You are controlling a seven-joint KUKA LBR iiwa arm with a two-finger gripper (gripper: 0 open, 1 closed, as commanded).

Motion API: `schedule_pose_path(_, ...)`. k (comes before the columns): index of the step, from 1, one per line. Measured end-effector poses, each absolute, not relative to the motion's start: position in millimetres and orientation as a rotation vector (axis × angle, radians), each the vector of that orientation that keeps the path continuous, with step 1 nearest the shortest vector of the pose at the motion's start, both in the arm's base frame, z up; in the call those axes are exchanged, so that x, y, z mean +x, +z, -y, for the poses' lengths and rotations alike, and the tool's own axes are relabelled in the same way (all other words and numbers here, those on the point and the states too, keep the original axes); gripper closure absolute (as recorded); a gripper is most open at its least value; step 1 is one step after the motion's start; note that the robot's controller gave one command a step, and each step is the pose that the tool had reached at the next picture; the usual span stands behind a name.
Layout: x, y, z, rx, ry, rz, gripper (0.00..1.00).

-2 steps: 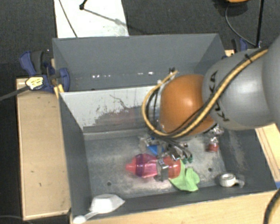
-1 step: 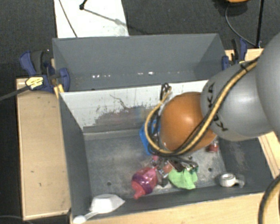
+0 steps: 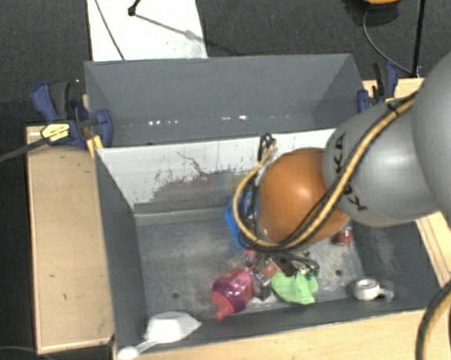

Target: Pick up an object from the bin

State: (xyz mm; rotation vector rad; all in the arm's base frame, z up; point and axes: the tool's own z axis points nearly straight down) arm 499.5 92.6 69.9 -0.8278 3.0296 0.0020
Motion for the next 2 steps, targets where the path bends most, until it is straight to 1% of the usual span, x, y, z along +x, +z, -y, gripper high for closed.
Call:
schedule_pose_path(1,498.6,73.5,-92.5,-0.827,0.003,-3.033,1.0)
schedule_pose_path(2,496.5,90.4,-92.4,-0.829,0.004,-3.04,1.0)
